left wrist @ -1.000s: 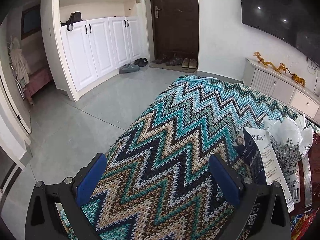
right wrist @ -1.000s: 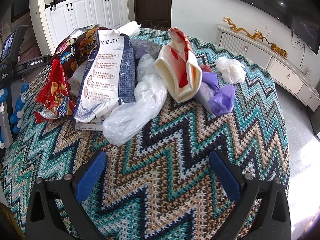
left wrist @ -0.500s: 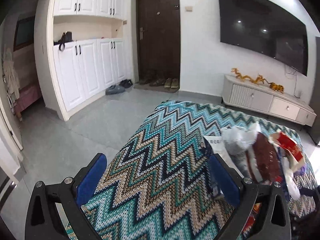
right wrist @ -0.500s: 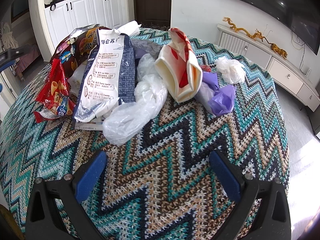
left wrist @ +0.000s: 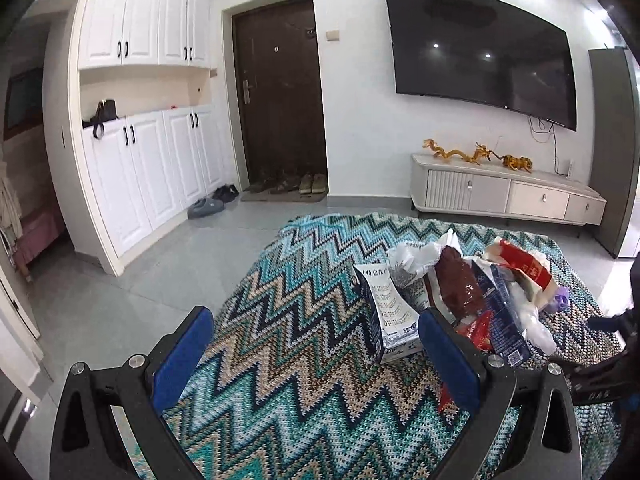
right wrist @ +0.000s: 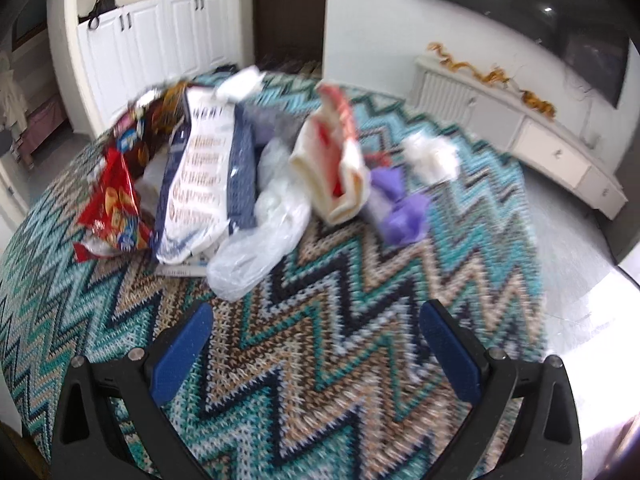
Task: Collect trash
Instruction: 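Raise both tools and move back to view the trash pile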
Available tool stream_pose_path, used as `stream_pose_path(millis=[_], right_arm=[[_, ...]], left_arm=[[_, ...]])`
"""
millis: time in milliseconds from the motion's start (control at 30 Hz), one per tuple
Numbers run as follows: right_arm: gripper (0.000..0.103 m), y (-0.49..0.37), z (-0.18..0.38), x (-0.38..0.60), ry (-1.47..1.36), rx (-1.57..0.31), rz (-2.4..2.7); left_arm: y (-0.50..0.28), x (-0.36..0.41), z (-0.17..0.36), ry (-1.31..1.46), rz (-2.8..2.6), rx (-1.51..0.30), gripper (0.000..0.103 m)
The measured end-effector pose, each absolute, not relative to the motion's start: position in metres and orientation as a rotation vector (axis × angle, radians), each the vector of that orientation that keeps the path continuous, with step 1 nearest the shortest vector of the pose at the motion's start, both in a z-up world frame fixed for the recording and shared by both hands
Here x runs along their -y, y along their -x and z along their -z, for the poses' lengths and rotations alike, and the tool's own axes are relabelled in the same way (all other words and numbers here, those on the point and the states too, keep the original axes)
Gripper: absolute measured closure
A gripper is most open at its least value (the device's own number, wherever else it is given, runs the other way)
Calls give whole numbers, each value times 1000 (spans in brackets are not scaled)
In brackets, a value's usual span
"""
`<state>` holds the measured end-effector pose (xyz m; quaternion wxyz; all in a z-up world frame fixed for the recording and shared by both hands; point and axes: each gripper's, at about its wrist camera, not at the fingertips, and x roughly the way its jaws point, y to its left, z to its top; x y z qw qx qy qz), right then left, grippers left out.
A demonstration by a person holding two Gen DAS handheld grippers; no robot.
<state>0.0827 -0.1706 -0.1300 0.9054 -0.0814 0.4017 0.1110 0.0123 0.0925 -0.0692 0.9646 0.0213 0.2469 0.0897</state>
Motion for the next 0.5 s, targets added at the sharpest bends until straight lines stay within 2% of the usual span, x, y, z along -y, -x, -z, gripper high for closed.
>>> stream_pose_path(millis=[300, 500], right_arm=[[0, -1, 38, 212, 21, -548, -122], [0, 54, -13, 225, -39, -388, -122]], left_arm=[[25, -67, 36, -89, -174, -425, 0], [44, -76, 12, -74, -159, -448, 0]])
